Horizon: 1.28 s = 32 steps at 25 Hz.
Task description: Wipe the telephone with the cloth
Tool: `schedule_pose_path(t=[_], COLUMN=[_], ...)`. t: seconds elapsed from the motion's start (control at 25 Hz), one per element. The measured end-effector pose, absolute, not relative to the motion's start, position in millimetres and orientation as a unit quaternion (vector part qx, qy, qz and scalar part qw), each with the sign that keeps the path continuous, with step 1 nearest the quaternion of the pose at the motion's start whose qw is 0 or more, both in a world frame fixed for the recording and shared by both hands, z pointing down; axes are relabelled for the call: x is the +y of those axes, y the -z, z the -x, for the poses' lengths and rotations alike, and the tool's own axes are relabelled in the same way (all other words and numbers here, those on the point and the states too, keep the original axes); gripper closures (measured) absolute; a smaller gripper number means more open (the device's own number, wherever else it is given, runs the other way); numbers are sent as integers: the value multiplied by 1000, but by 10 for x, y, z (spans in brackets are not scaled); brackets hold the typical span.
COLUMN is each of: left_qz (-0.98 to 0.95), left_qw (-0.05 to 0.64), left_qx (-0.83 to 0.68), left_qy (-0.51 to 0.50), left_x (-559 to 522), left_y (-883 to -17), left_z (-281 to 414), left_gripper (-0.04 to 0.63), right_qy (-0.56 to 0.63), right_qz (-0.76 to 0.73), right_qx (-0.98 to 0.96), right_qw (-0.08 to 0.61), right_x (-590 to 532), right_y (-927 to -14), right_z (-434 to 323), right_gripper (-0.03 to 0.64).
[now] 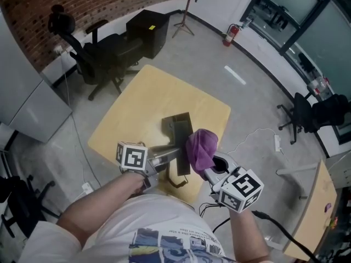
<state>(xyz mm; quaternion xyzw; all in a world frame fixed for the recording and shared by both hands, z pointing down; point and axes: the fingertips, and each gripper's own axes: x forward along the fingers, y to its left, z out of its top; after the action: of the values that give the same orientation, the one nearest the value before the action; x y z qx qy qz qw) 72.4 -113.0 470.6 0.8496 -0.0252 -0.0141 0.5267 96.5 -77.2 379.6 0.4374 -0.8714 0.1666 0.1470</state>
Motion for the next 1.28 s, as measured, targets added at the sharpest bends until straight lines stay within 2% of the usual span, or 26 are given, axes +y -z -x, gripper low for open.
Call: schedule_pose_path(t=[0.48, 1.28], left_qz=[-846, -845], left_qw=[533, 531], left_qx=[-7, -36], left_qy=[4, 52], left_x=[-900, -1283], left_y=[-4711, -4588], left_z=[-793, -617], left_gripper=[520, 520], right_qy=[-148, -211], right_qz=[-437, -425], right_qx=[-876, -863], right_qw=[142, 175], right_x=[-1213, -478], right_y=[-3628, -4140], right_z=[-813, -778], right_gripper=[574, 573])
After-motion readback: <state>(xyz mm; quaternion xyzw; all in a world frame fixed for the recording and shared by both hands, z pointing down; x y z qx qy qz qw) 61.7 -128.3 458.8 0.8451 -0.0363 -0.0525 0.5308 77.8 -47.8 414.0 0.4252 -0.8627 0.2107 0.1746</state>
